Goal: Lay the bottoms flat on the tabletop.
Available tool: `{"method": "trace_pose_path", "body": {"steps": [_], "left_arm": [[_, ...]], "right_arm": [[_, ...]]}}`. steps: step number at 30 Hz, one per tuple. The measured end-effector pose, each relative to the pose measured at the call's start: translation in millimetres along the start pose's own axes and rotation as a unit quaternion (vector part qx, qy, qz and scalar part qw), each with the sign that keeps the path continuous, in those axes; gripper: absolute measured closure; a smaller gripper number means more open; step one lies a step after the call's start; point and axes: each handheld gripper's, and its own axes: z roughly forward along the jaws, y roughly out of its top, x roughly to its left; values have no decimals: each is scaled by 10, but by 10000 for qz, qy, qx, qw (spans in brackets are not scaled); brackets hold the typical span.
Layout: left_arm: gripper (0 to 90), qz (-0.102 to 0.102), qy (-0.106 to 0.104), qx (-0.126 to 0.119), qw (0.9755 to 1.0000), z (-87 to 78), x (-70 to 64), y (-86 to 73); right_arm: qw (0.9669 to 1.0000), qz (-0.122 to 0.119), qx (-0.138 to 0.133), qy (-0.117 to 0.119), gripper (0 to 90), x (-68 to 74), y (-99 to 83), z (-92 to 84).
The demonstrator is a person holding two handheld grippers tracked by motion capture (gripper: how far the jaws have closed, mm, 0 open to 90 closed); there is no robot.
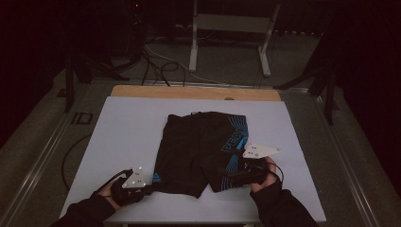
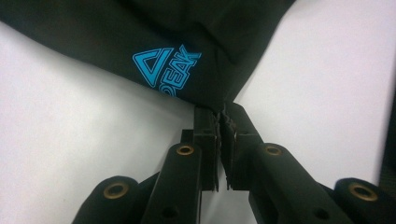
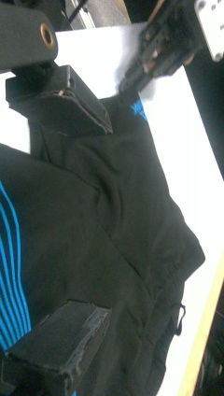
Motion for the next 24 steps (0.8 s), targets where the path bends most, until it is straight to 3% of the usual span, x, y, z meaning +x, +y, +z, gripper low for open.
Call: {"method": "trace_pose_path", "body": {"steps": [7,9,15,18,22,24], "left_arm": [[853,-329,-387,-355,9981,-181,-34,-10],[853,-337,-382,-332,9981,-181,-38,-23],[821,-498,-652,123,9966,-41,0,-110],[708,-458,-730,123,9962,-23,-7,-112],[405,-405,-414,-76,9983,-96,-31,-68],[335,-407,-235,-263,9986,-152,-44,-19]], "right_arm": [[9996,104,-165,-195,113,-86,-4,-167],[9995,130,-178,-218,113,-105,-12,-189],[9988,259,-194,-368,113,-175,-92,-272],[9986,275,-191,-421,113,-203,-110,-290],[9982,292,-201,-478,113,-226,-112,-309],[9981,272,-209,-518,113,-234,-109,-324]]}}
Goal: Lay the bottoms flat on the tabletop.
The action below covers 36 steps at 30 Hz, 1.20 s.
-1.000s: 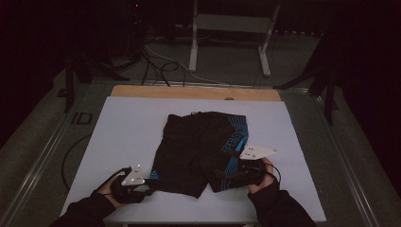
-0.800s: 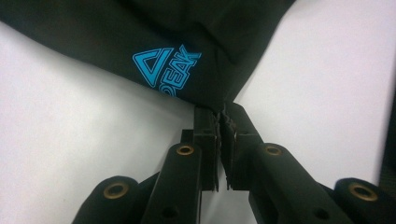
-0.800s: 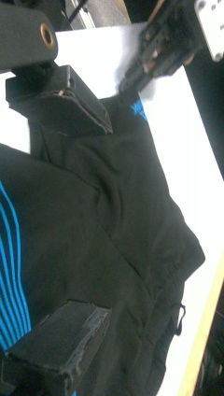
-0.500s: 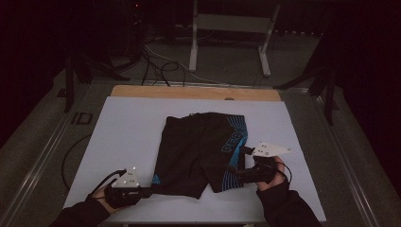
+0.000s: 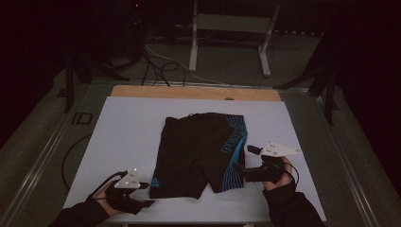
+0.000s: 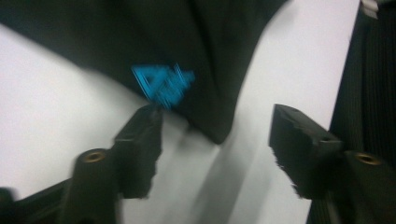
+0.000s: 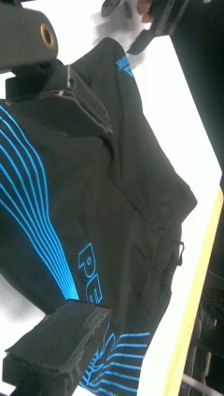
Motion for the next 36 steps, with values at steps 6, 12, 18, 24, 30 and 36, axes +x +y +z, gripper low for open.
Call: {"method": "trace_pose_path", "body": {"steps": [6,12,18,24,30,36], "left_arm": [[271,267,194,-444,9985,-62,-153,260],[293,669,94,-793,9946,69,-406,668],[296,1135,-211,-787,9902,355,-647,1006],[326,1318,-109,-547,9897,772,-818,1197],[326,1389,290,-327,9893,1186,-894,1226],[356,1301,668,-157,9891,1439,-904,1238]], "right_arm": [[10000,30,13,-77,113,-43,-15,-39],[9998,95,41,-147,113,-88,-51,-60],[9999,92,51,-85,113,-84,-90,-82],[9999,122,85,-65,112,-60,-148,-157],[9995,104,273,80,93,-15,-323,-234],[9950,-65,942,323,93,131,-525,-135]]}}
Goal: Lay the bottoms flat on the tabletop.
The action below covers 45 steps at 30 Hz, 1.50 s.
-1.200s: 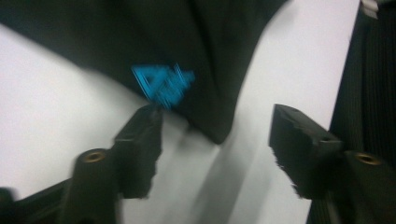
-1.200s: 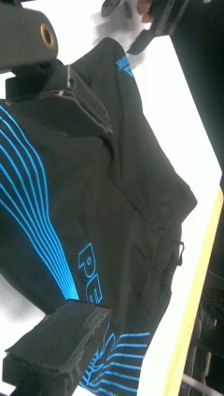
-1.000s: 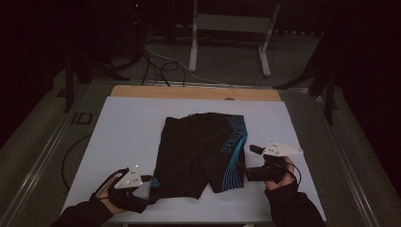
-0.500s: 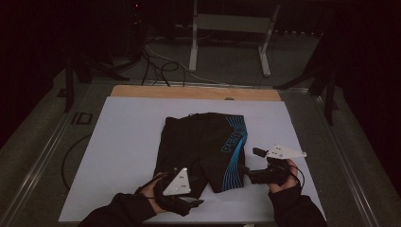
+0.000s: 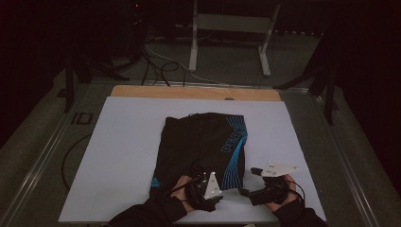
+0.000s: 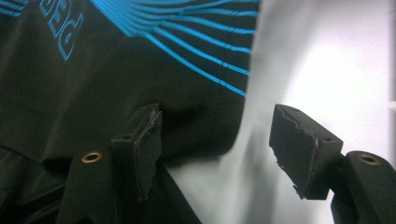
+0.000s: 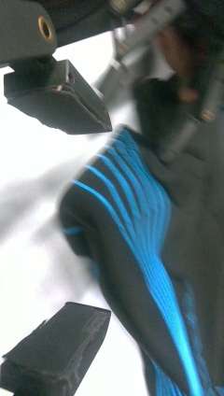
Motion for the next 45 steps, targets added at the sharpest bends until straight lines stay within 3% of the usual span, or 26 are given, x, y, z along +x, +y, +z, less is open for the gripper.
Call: {"method": "trace_pose_path", "body": {"steps": [3,7,10,13,14,16,19,21,24,25,28,32,34,36,38,41,45], "left_arm": [[435,29,233,74,9997,65,8,2],[709,28,337,13,9994,43,92,37],[856,-45,336,10,9994,17,154,73],[868,-181,256,-128,9994,-49,192,122],[868,-169,276,-175,9993,-79,194,144],[869,-183,264,-276,9991,-142,202,192],[869,-226,263,-409,9986,-231,226,249],[869,-326,236,-503,9979,-287,254,275],[869,-401,223,-619,9970,-378,297,302],[869,-409,252,-657,9967,-404,305,308],[868,-426,267,-715,9962,-468,328,318],[868,-376,336,-715,9962,-511,351,322],[868,-415,295,-731,9960,-536,379,317],[867,-424,335,-738,9958,-575,406,307],[866,-407,413,-732,9956,-612,440,292],[866,-422,347,-741,9958,-654,470,285],[864,-296,144,-741,9967,-672,391,275]], "right_arm": [[9993,-192,329,-54,95,51,-31,83],[9973,-345,523,-372,157,74,-18,206],[9948,-378,586,-745,300,45,2,236],[9950,-169,417,-896,418,-33,31,210],[9945,-114,328,-991,497,-57,42,196],[9954,80,150,-943,571,-90,69,171],[9965,106,-23,-823,715,-104,108,145],[9960,39,93,-890,752,-93,128,149],[9955,179,166,-919,774,-131,107,153],[9956,210,185,-895,862,-157,96,142],[9964,248,99,-800,896,-173,101,86],[9955,3,-63,-944,900,-65,167,3],[9958,-110,-58,-904,900,-34,193,-31],[9971,-28,-132,-750,900,-50,220,-105],[9966,-75,-315,-761,900,-62,258,-241],[9955,-114,-541,-769,900,-32,346,-449],[9944,-325,-539,-853,900,104,416,-580]]}}
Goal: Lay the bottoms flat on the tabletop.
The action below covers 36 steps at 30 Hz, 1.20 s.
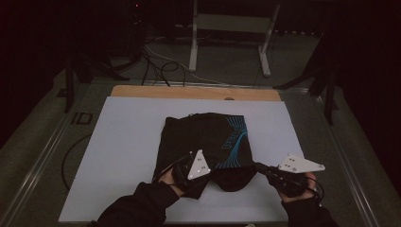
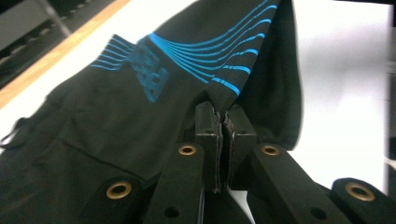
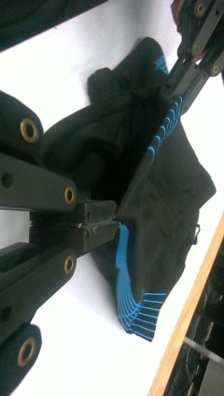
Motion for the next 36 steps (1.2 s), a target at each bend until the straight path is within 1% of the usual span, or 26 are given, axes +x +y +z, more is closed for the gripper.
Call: {"method": "trace_pose_path", "body": {"steps": [2,4,7,9,11,12,13,14,15,16,17,19,20,22,23,24,27,28,29,30,31,32,33,34,35,36], "left_arm": [[861,64,-123,87,9999,18,-47,-37],[854,154,-213,205,9994,55,-91,-101],[860,81,-353,362,9987,119,-123,-198],[864,124,-412,442,9981,152,-148,-250],[872,137,-482,515,9974,171,-169,-291],[876,142,-542,558,9969,180,-182,-306],[877,142,-542,558,9969,180,-182,-306],[880,208,-635,661,9956,199,-251,-352],[880,211,-682,688,9951,207,-274,-372],[880,206,-730,720,9945,218,-295,-394],[880,248,-772,768,9937,224,-310,-413],[880,237,-792,780,9935,232,-327,-431],[879,221,-857,816,9927,238,-341,-452],[879,214,-873,816,9926,240,-349,-459],[880,201,-938,844,9918,242,-357,-462],[879,227,-1033,844,9908,242,-388,-466],[878,269,-1112,846,9898,247,-416,-468],[878,289,-1164,899,9887,259,-426,-471],[877,289,-1164,899,9887,259,-426,-471],[872,280,-1195,955,9878,267,-413,-482],[850,280,-1195,955,9878,267,-413,-482],[808,139,-1313,935,9868,259,-385,-502],[744,69,-1379,915,9862,243,-367,-508],[658,69,-1379,915,9862,243,-367,-508],[571,-39,-1343,802,9877,202,-349,-510],[490,-39,-1343,802,9877,202,-349,-510]], "right_arm": [[10000,11,90,16,900,29,-43,-3],[9996,53,274,79,900,27,-136,21],[9982,320,481,172,900,3,-314,62],[9969,462,593,214,900,15,-424,67],[9962,463,703,227,900,44,-506,63],[9957,513,729,263,900,53,-536,57],[9957,513,729,263,900,53,-536,57],[9946,521,835,327,900,79,-604,65],[9940,563,875,347,900,88,-619,68],[9940,502,909,337,900,89,-634,72],[9936,524,940,341,900,96,-642,72],[9933,532,969,344,900,112,-654,58],[9929,516,1010,360,900,121,-664,55],[9924,505,1053,380,900,145,-685,44],[9921,476,1088,398,900,150,-691,34],[9921,502,1072,421,900,158,-697,22],[9920,529,1058,435,900,153,-711,-3],[9919,557,1051,455,894,154,-725,-12],[9917,570,1038,494,879,152,-728,-11],[9916,576,1039,504,829,146,-729,-13],[9916,576,1039,504,829,146,-729,-13],[9925,661,895,512,696,118,-733,-22],[9931,696,804,493,646,114,-724,-36],[9941,661,745,437,597,109,-711,-48],[9949,660,662,385,541,114,-695,-50],[9949,660,662,385,541,114,-695,-50]]}}
